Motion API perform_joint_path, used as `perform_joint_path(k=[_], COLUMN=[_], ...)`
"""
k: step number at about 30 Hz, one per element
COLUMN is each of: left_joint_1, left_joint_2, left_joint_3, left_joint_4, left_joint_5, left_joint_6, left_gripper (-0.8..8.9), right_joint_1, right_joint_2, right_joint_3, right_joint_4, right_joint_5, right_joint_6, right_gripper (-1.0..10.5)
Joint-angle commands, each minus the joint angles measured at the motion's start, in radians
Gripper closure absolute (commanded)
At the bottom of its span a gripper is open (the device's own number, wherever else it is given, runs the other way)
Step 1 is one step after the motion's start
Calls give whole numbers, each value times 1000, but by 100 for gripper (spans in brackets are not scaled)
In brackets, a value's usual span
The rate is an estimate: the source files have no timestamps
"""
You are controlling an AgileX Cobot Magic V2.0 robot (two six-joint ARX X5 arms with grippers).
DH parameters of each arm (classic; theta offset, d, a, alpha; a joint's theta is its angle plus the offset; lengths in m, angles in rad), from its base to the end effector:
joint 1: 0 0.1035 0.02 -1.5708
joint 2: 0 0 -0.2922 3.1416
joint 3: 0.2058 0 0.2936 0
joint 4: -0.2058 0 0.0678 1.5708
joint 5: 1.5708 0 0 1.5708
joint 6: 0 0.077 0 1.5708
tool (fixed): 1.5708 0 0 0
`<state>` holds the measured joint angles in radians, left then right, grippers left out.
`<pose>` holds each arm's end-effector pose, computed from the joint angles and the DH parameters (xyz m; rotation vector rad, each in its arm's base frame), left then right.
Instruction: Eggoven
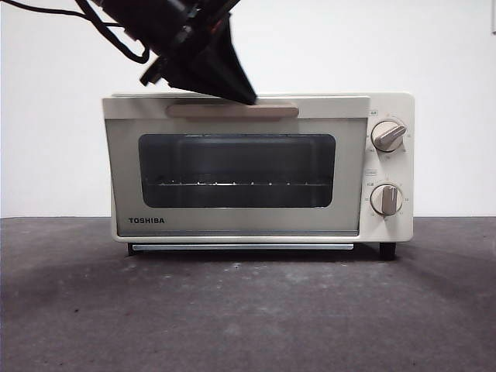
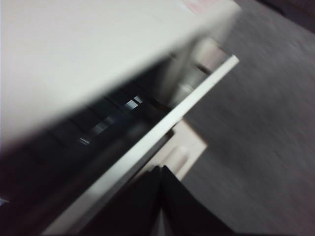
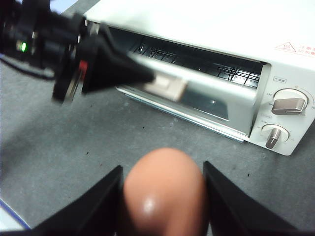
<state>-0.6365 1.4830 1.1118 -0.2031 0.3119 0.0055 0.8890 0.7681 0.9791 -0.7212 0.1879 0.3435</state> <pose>0.3096 -0.2582 0.2696 0.1012 0.5855 -0.9231 0.1394 0.1489 0.3553 0.0572 0.5558 0.5973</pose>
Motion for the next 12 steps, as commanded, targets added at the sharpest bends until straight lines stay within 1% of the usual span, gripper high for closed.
perform_joint_path(k=[1, 5, 12], left_joint_1=[-28, -86, -193], left_joint_2=[49, 49, 21], left_joint_3=[-22, -22, -22], left_joint_4=[-105, -191, -277], left_joint_5=[-35, -32, -12], left_joint_6=[8, -3, -68], left_gripper=[806, 806, 806], right_joint_1=[10, 10, 8], right_joint_2=[6, 6, 9], right_joint_3=[16, 16, 16], right_joint_4=[11, 13, 31], right_joint_5=[5, 5, 30], right_joint_6=[-11, -11, -11], right_gripper=[944, 944, 944])
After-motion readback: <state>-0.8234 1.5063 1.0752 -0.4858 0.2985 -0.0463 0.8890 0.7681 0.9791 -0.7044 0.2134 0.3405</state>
